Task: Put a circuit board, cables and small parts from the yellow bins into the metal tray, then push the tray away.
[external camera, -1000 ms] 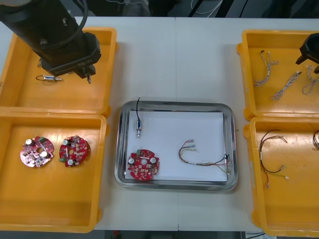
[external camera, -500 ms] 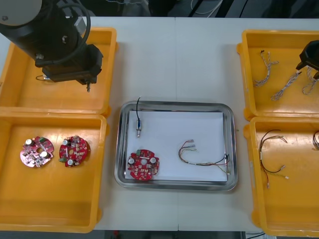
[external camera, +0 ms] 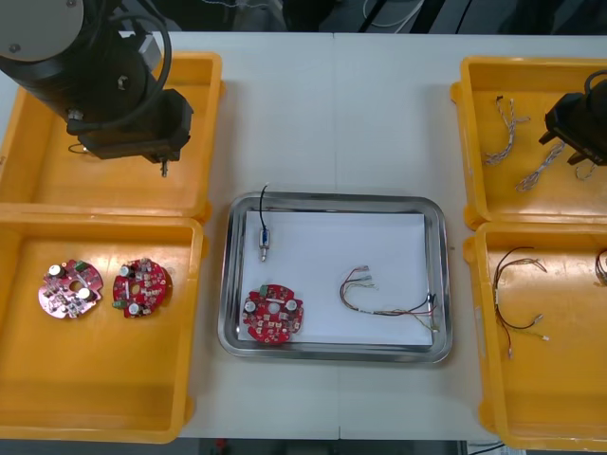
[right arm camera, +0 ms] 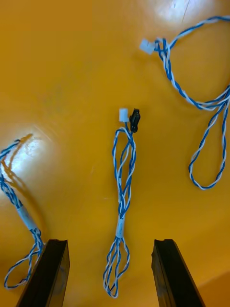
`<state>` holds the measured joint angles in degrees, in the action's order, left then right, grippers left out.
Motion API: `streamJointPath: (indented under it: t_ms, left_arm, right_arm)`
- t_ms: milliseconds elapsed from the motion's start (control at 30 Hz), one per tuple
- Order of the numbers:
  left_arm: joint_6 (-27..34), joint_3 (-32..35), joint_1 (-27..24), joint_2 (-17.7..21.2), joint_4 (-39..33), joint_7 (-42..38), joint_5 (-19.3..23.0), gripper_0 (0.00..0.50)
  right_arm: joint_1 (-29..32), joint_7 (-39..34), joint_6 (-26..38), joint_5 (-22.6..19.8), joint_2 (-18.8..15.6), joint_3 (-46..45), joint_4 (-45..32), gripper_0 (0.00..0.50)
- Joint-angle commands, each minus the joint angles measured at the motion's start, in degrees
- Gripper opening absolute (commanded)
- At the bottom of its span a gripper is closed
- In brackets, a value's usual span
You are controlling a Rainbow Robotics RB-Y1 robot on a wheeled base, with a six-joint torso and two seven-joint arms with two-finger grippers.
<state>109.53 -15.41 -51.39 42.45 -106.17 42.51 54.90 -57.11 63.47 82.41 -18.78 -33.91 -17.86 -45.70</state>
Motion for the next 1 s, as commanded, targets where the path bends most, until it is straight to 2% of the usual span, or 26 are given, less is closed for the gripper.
streamJointPath:
  t_ms: [33, 467, 600, 1000]
  left_arm:
    - [0.5, -0.5, 0.3, 1.2, -1.9, 5.6, -1.2, 0.0]
    - [0.5, -0.4, 0.3, 1.1, -2.1, 5.9, -1.2, 0.0]
    - [0.5, -0.4, 0.4, 1.1, -2.1, 5.9, -1.1, 0.0]
    - [0.5, -0.4, 0.4, 1.2, -2.1, 5.7, -0.8, 0.0]
  right_arm:
    - [1.9, -3.7, -1.6, -0.3, 1.1, -0.9, -0.3, 0.5]
    - [4.3, -5.3, -4.0, -0.5, 2.4, -0.9, -0.3, 0.5]
    - [5.7, -5.5, -5.6, -2.4, 2.4, -0.7, -0.3, 0.5]
    - [8.0, -5.5, -7.6, -4.3, 2.4, 0.4, -0.3, 0.5]
